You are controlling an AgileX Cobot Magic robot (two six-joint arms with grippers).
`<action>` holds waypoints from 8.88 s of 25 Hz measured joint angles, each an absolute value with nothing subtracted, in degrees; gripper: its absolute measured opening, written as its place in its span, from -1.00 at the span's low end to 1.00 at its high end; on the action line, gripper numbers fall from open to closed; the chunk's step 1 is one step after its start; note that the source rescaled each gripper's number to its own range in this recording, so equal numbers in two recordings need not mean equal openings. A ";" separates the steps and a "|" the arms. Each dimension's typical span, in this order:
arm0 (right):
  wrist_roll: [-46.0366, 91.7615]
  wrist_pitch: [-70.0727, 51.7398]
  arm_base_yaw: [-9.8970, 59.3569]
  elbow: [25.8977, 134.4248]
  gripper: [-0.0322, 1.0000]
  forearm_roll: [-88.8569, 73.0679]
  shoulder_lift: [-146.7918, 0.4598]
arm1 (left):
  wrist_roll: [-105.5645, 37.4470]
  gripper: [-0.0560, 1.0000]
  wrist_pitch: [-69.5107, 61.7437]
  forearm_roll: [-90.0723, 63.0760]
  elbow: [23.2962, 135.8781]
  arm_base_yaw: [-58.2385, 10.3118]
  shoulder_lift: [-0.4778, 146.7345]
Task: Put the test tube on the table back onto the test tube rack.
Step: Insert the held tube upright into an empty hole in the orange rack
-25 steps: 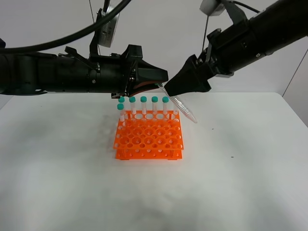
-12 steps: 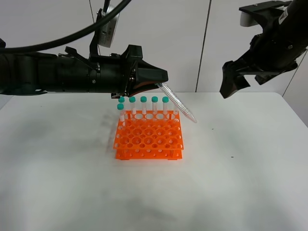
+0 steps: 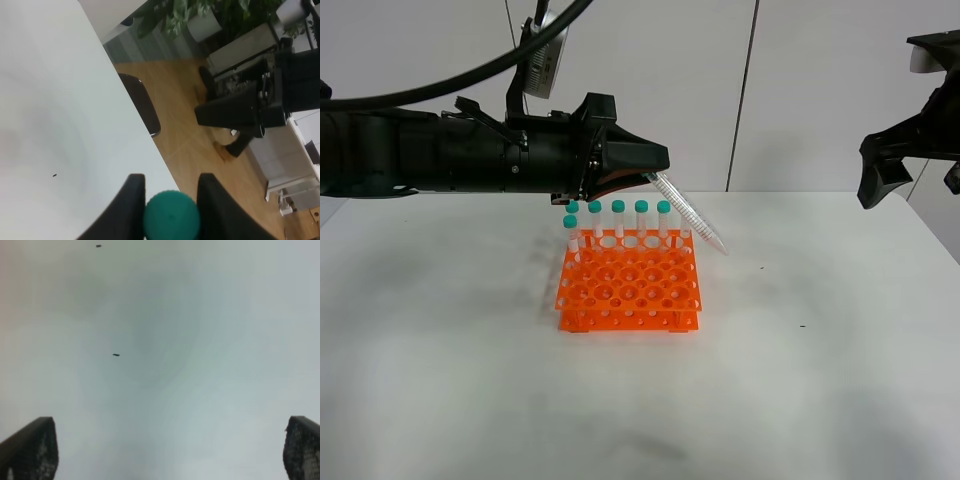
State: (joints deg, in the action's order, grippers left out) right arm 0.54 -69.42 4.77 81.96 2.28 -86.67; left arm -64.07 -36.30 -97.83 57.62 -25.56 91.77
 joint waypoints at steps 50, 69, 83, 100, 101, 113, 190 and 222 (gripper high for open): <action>1.75 -58.83 4.64 28.49 1.00 -4.37 0.17 | -64.07 -0.89 -36.35 -97.83 57.66 -25.56 91.77; 1.70 -58.83 3.41 28.16 1.00 -4.53 0.17 | -64.07 -0.89 -36.41 -97.83 57.66 -25.56 91.28; 1.70 -58.83 3.41 28.16 1.00 -4.58 0.17 | -66.46 -0.89 -21.23 -86.76 57.68 -25.56 75.86; 1.70 -58.83 3.41 28.16 1.00 -4.58 0.17 | -14.66 -0.89 -0.35 -11.16 53.09 -27.67 68.54; 1.70 -58.83 3.41 28.16 1.00 -4.58 0.17 | -14.53 -0.89 1.36 -10.99 52.22 -27.72 68.54; 1.70 -58.83 3.41 28.16 1.00 -4.58 0.17 | -18.38 -0.89 4.22 -10.63 52.48 -33.05 78.49; 1.70 -58.83 3.41 28.16 1.00 -4.58 0.17 | -14.00 -0.89 7.37 -6.39 67.00 -27.97 106.52; 1.70 -58.83 3.41 28.16 1.00 -4.58 0.17 | -12.14 -0.89 7.33 -6.28 65.93 -27.97 106.52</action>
